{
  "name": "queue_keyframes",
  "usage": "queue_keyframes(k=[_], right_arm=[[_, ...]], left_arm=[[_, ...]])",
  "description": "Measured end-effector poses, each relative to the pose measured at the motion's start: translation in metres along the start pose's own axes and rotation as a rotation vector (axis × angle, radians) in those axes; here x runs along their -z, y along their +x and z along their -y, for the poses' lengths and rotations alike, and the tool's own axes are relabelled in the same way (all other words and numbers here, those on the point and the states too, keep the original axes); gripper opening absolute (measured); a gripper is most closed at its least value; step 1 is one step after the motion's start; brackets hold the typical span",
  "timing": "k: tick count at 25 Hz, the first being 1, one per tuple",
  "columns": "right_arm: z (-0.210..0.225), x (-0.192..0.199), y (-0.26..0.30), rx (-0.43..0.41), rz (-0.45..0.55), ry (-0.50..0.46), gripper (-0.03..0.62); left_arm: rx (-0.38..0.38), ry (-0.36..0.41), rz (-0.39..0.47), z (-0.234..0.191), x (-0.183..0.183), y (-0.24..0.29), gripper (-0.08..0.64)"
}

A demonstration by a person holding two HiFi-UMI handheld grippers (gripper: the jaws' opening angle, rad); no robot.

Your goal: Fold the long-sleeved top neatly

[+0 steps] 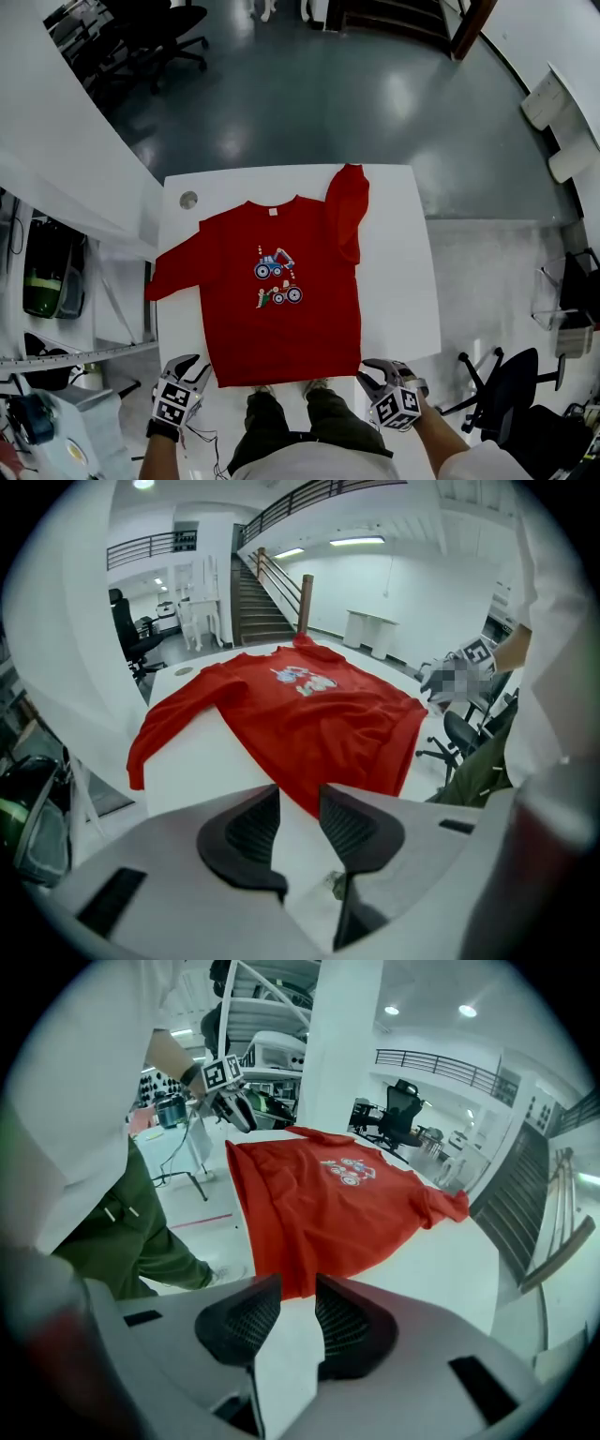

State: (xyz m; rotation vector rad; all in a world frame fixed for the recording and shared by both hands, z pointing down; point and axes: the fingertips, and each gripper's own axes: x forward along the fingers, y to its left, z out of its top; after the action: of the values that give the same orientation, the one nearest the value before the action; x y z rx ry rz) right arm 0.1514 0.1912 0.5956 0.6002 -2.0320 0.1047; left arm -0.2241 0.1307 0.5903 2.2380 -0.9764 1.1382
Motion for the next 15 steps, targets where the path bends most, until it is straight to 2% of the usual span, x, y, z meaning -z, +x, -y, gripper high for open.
queue_keyframes(k=[4,8,15], right_arm=[[0.024,-0.009,0.002,0.033,0.022,0.024,0.126],[0.053,-0.020,0.009,0.067,0.045,0.052,0.126],[0.135,-0.046,0.025,0.175,0.103,0.111,0.124]], left_arm=[[-0.026,0.035,0.040,-0.016,-0.038,0.015,0.135],[-0.016,0.083,0.043,-0.020,-0.062,0.034,0.135],[-0.003,0.136,0.077,-0.019,-0.108,0.069,0.135]])
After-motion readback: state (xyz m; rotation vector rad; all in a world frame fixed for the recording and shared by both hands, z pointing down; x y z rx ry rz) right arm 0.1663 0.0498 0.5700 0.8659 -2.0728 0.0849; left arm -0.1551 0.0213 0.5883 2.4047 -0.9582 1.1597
